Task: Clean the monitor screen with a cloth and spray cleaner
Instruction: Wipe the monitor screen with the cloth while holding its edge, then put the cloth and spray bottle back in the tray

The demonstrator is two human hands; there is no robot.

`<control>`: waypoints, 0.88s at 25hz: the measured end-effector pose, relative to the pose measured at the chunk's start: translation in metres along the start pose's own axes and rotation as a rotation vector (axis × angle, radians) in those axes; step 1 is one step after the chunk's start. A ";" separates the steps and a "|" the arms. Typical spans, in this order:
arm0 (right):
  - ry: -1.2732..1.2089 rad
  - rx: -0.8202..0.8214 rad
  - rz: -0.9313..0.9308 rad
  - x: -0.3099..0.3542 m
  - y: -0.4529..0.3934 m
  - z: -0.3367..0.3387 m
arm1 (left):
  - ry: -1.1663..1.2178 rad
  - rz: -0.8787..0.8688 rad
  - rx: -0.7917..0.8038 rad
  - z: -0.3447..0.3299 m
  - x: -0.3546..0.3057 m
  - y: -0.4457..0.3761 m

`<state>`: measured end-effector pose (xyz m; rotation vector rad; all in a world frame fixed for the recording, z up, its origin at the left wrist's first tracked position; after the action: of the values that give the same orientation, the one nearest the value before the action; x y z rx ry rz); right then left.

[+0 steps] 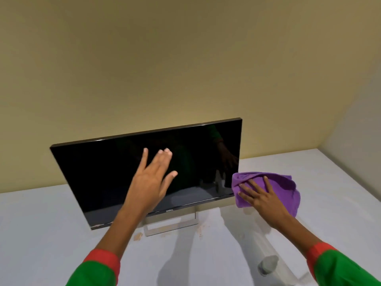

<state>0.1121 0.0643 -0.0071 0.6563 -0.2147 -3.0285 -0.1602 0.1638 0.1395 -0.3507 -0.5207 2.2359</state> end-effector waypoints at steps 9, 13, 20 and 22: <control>-1.799 -0.172 -0.225 -0.117 0.074 0.028 | 0.879 0.156 0.372 -0.111 -0.147 -0.052; -2.184 -0.026 -0.172 -0.122 0.081 -0.001 | 1.302 0.224 0.582 -0.157 -0.211 -0.068; -2.006 0.366 -0.444 -0.130 0.106 -0.094 | 1.274 0.590 0.409 -0.226 -0.233 -0.073; -1.851 0.468 -0.476 -0.133 0.125 -0.116 | 1.200 0.718 0.446 -0.247 -0.231 -0.064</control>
<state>0.2817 -0.0653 -0.0394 -2.4353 -0.7842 -2.6924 0.1310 0.0890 -0.0277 -1.6487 0.8356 2.1644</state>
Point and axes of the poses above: each hand's wrist, its own y-axis away from the middle knuckle, its own z-axis out of the back of the hand, x = y × z, the point moved 8 cm from there along -y, towards the middle knuckle, and after that the axes turned 2 degrees about x, right-handed, at the moved point
